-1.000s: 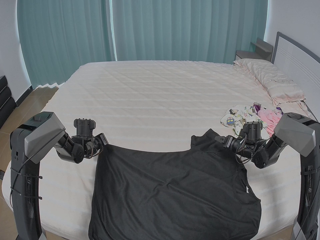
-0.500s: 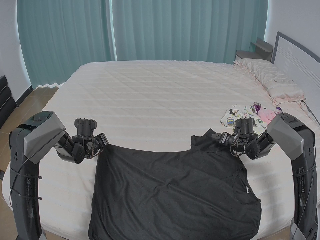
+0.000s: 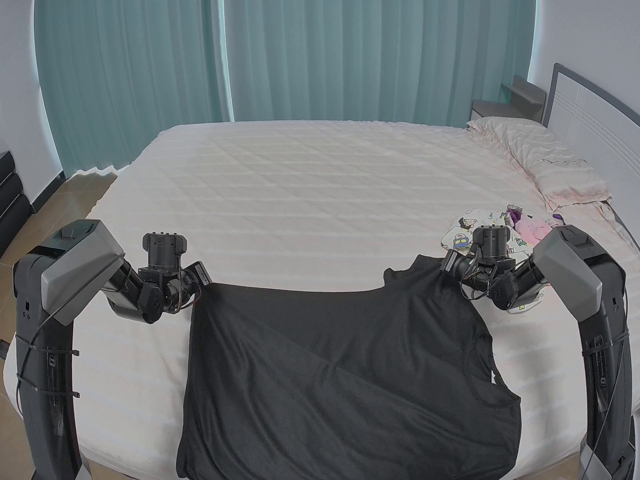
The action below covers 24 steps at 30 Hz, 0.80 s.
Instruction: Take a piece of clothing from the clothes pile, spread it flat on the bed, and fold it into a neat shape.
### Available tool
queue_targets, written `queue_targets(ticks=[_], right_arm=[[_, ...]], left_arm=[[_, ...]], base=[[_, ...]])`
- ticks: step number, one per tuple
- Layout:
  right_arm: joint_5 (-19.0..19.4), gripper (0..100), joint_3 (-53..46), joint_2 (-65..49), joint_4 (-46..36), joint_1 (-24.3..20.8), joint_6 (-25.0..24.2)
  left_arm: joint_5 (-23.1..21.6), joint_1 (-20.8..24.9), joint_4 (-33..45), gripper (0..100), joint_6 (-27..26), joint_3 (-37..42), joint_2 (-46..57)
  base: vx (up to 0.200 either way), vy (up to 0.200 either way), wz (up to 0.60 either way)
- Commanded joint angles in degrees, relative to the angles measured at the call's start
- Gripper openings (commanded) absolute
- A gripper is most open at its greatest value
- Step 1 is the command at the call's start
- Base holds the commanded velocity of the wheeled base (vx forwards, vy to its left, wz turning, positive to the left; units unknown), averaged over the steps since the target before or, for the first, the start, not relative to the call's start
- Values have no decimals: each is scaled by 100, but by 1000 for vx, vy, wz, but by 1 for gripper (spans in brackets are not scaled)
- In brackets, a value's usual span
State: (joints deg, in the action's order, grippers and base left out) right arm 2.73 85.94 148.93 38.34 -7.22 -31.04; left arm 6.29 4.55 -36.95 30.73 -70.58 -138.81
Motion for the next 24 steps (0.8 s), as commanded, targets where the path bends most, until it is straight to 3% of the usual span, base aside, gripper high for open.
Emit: queue_targets(ticks=[1, 19, 20, 24], right_arm=[[-62, 0, 186, -180, 148, 63, -16], [-220, 0, 291, 233, 200, 10, 1], [-220, 100, 300, 250, 200, 10, 1], [-238, 100, 230, 303, 112, -8, 45]], left_arm=[[21, -59, 12, 0, -6, -34, 144], [188, -156, 56, 0, -6, -588, -656], [188, -156, 65, 100, -6, -606, -664], [188, -147, 153, 100, -6, -614, -673]], base=[[0, 0, 0], [0, 0, 0], [0, 0, 0], [0, 0, 0]])
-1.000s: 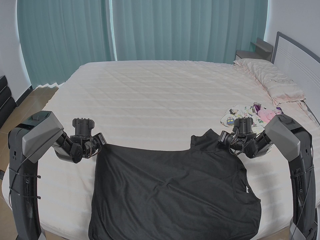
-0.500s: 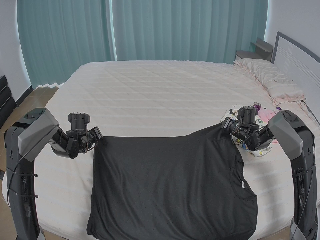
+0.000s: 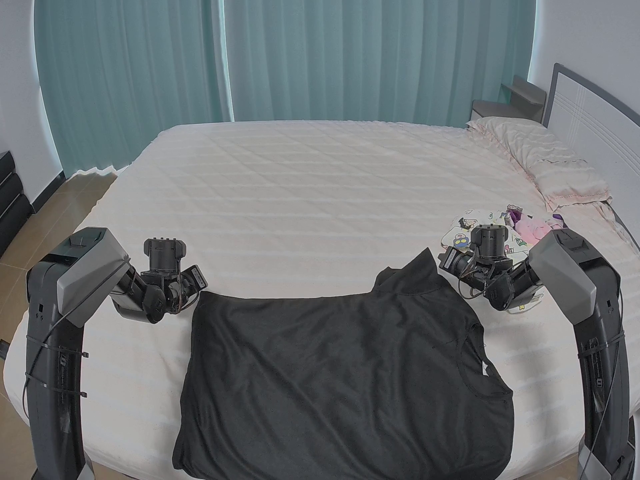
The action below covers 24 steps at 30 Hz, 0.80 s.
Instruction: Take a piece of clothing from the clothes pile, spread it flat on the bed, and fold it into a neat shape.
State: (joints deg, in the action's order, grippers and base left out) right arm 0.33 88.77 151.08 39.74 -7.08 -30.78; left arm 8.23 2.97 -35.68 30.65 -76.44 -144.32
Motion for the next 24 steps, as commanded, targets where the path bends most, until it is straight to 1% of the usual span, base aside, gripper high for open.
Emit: queue_targets(ticks=[1, 5, 9, 10, 14, 21, 24], right_arm=[[2, 100, -62, 124, -28, -30, 28], [46, 100, -97, 80, -72, 58, 46], [257, 100, -378, -140, -300, 234, 125], [547, 100, -598, -272, -309, 304, 143], [934, 100, -985, -456, -283, 392, 160], [1215, 100, -1231, -465, -265, 401, 301], [1241, 100, -1257, -448, -274, 365, 310]], left_arm=[[3, 10, 26, 100, 3, -29, -140], [47, 10, 17, 100, 11, -29, -149], [126, 10, 26, 100, 11, -21, -149], [126, 10, 35, 100, 11, -12, -140], [118, 10, 44, 100, 20, 32, -105], [118, 10, 35, 100, 29, 102, -96], [118, 10, 26, 100, 29, 146, -87]], base=[[0, 0, 0], [0, 0, 0], [0, 0, 0], [0, 0, 0], [0, 0, 0], [0, 0, 0], [0, 0, 0]])
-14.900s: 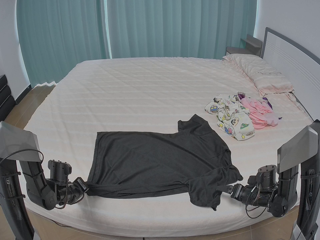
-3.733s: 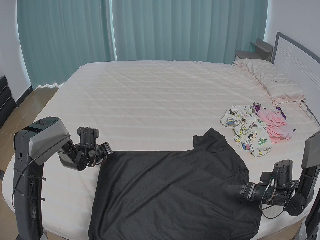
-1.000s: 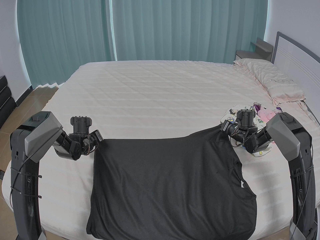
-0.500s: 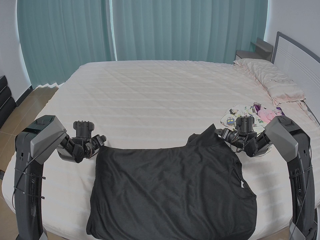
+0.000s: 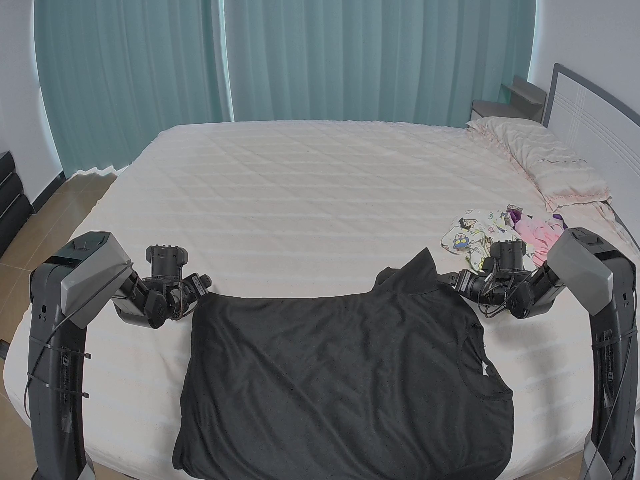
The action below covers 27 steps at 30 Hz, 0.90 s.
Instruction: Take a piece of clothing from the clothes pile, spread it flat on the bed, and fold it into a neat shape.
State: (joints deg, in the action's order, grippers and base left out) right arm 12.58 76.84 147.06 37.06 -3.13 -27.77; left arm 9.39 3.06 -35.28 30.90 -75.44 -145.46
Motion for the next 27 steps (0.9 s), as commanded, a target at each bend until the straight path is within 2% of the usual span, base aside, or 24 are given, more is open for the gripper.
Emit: queue_targets(ticks=[1, 2, 7, 14, 17, 27], right_arm=[[25, 100, -90, -54, -15, -38, 8], [34, 0, -116, -72, -23, -65, 8], [34, 0, -195, -98, -50, -12, 0], [43, 0, -424, -327, -50, 322, 0], [166, 0, -582, -432, -58, 454, -9], [201, 0, -696, -423, 12, 472, -18]], left_arm=[[2, 2, -5, 100, 3, 46, 26], [2, 2, -5, 100, 12, 46, 26], [2, 2, -5, 100, 12, 55, 79], [11, 2, -5, 100, -5, 90, 220], [11, 2, -5, 100, -5, 99, 299], [2, 10, 83, 100, -14, 152, 369]], base=[[0, 0, 0], [0, 0, 0], [0, 0, 0], [0, 0, 0], [0, 0, 0], [0, 0, 0]])
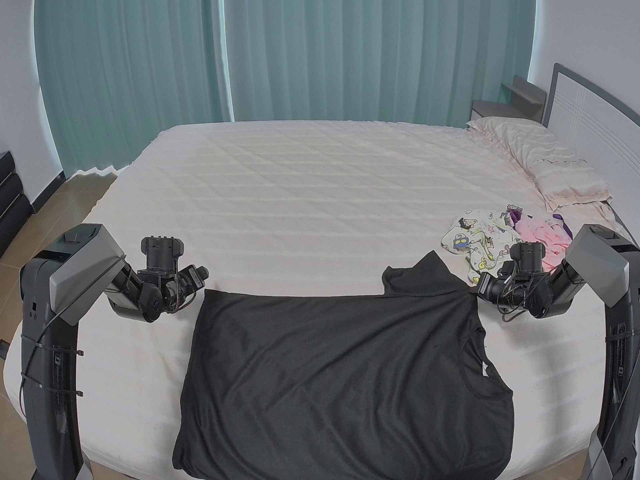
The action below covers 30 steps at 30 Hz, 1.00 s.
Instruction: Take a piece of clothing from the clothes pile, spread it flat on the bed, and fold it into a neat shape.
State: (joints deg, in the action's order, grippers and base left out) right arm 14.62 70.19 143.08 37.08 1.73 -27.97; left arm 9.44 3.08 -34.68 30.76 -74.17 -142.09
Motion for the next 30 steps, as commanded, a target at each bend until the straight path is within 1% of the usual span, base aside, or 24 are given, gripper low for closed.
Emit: queue_targets(ticks=[1, 6, 7, 10, 13, 17, 21, 22, 25, 26, 30], right_arm=[[-3, 0, -32, -26, 9, -15, 2], [-11, 0, -50, 0, 1, -41, 2], [-11, 100, -67, 9, 1, -41, 10], [-11, 100, -129, 9, 1, -50, 19], [-11, 100, -190, -8, 9, -76, 10], [-11, 100, -190, -43, 9, -94, 10], [-11, 100, -217, -79, 9, -199, -42], [-11, 100, -243, -87, 9, -243, -51], [-11, 100, -313, -158, 9, -358, -60], [-11, 100, -331, -175, 9, -402, -60], [-20, 100, -331, -184, 9, -463, -60]], left_arm=[[-3, 8, 23, 100, 0, 25, 33], [-91, 105, 14, 100, 18, 16, -3], [-91, 122, 14, 100, 18, 16, -3], [-126, 149, 14, 100, 18, 16, -11], [-355, 201, 14, 100, 18, 16, -3], [-513, 280, 23, 100, 18, 8, -55], [-539, 324, 32, 100, -35, -54, -187], [-557, 324, 40, 100, -167, -54, -196], [-566, 342, 137, 100, -316, -19, -213], [-557, 360, 181, 0, -369, -54, -266], [-539, 360, 155, 0, -395, -177, -345]], base=[[0, 0, 0], [0, 0, 0], [0, 0, 0], [0, 0, 0], [0, 0, 0], [0, 0, 0], [0, 0, 0], [0, 0, 0], [0, 0, 0], [0, 0, 0], [0, 0, 0]])
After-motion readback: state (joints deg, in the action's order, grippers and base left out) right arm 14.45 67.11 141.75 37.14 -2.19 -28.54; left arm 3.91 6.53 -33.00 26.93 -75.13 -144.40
